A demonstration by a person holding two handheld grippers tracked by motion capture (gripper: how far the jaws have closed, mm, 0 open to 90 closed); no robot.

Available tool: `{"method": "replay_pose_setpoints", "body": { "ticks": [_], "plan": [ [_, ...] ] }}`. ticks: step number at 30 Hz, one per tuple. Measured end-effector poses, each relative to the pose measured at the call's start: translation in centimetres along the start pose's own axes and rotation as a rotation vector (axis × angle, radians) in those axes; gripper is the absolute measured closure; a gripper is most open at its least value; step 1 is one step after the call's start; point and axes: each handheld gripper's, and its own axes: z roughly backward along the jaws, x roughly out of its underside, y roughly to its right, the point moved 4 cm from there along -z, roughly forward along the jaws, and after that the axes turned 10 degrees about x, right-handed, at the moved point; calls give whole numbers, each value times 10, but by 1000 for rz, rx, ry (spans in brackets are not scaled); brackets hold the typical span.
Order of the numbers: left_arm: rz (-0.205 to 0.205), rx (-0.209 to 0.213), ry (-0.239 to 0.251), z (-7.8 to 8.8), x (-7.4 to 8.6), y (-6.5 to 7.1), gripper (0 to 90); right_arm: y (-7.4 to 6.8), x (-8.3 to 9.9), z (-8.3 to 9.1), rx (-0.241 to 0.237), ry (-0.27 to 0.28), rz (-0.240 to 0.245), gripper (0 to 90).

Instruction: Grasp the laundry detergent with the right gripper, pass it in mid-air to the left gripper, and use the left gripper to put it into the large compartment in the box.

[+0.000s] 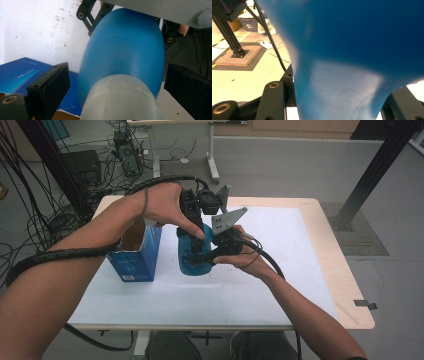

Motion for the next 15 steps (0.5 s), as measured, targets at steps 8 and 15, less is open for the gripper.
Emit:
{"method": "replay_pose_setpoints", "body": {
  "ticks": [8,15],
  "plan": [
    [2,4,-3,-1,0,0,69,1,1,1,1,3,-7,451],
    [-4,6,-1,-1,0,1,69,0,0,1,2,4,-8,451]
  ]
}}
